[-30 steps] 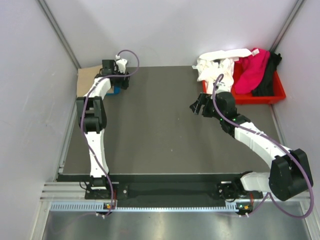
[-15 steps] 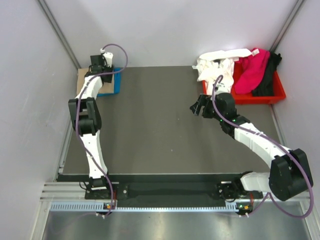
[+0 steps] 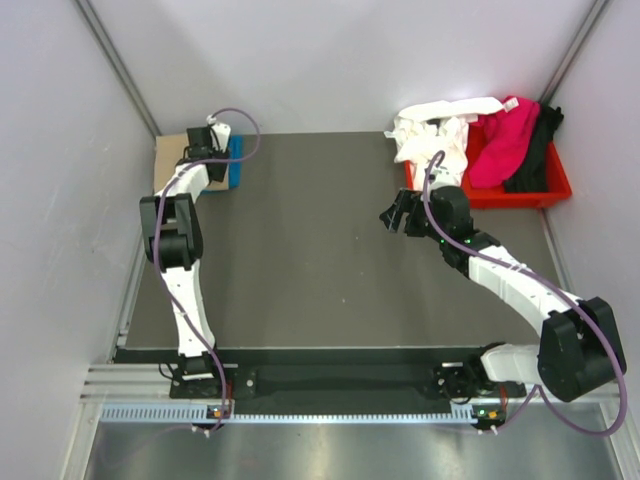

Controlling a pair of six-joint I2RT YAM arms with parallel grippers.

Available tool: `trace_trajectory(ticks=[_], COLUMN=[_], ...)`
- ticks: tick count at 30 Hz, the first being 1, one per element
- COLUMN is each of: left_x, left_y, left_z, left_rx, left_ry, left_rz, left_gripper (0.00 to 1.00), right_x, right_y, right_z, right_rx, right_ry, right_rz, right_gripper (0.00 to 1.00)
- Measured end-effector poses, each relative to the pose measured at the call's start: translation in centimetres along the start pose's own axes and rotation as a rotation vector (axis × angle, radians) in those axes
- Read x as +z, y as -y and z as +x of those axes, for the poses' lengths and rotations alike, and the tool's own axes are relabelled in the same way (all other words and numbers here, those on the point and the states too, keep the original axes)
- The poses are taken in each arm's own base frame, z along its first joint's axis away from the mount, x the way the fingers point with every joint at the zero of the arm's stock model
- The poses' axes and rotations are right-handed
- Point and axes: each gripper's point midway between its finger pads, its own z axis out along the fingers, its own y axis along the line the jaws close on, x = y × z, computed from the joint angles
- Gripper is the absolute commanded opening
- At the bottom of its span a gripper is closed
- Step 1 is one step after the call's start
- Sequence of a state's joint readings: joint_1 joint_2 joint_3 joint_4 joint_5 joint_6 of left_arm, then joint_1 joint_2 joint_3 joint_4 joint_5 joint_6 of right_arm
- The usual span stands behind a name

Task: Fold and stack the t-shirts
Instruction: Neatly place the folded tshirt to the corner

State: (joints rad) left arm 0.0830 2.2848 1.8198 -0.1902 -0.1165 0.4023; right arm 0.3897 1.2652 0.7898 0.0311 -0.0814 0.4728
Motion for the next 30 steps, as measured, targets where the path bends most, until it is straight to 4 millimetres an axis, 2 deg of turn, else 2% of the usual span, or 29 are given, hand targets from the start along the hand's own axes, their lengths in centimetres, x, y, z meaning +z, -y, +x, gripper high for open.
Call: trace_trajectory(ticks=[2, 3, 6, 8, 10, 13, 16, 19, 22, 27, 30], left_x=[0.0, 0.1, -0.1, -0.7, -2.3, -6.9, -13.2, -19.6, -24.0, -27.5, -29.7], left_y=[0.3, 0.3, 0.8, 1.3, 2.2, 3.7, 4.5, 4.8, 5.5, 7.9, 8.7], left_z=[0.1, 0.0, -0.1, -0.2, -0.2, -0.2, -0.8, -0.1, 3.7, 13.4, 16.8], left_rx=[0.002, 0.001, 0.000, 0.002, -0.004, -0.006, 0.001, 0.015, 0.024, 0.027, 0.012], left_ry=[0.002, 0.007, 0.010, 0.012, 0.007, 0.000, 0.033, 0.076, 0.053, -0.109, -0.182], left_rz=[0.012, 0.015, 0.044, 0.079, 0.138, 0.231, 0.295, 0.318, 0.325, 0.341, 0.347], left_gripper=[0.63, 0.70, 0.81, 0.99, 0.99, 0.99, 0.99, 0.99, 0.99, 0.99, 0.99], right_x=[0.0, 0.0, 0.0, 0.0, 0.0, -0.1, -0.6, -1.6, -2.9, -5.1, -6.4], right_y=[0.0, -0.1, -0.2, -0.2, -0.2, -0.2, 0.0, 0.5, 1.4, 3.3, 4.4], right_z=[0.0, 0.0, 0.0, 0.0, 0.0, 0.1, 0.4, 0.8, 1.5, 3.6, 4.6], right_rx=[0.000, 0.000, -0.001, -0.002, -0.003, -0.008, -0.014, -0.028, -0.038, -0.047, -0.052], right_ry=[0.000, -0.001, -0.002, -0.003, -0.004, -0.002, -0.001, 0.001, 0.008, 0.000, 0.008], right_rz=[-0.003, -0.004, -0.011, -0.013, -0.014, -0.014, -0.013, -0.002, 0.023, 0.076, 0.108], right_gripper=[0.79, 0.79, 0.80, 0.81, 0.83, 0.86, 0.88, 0.89, 0.90, 0.92, 0.93])
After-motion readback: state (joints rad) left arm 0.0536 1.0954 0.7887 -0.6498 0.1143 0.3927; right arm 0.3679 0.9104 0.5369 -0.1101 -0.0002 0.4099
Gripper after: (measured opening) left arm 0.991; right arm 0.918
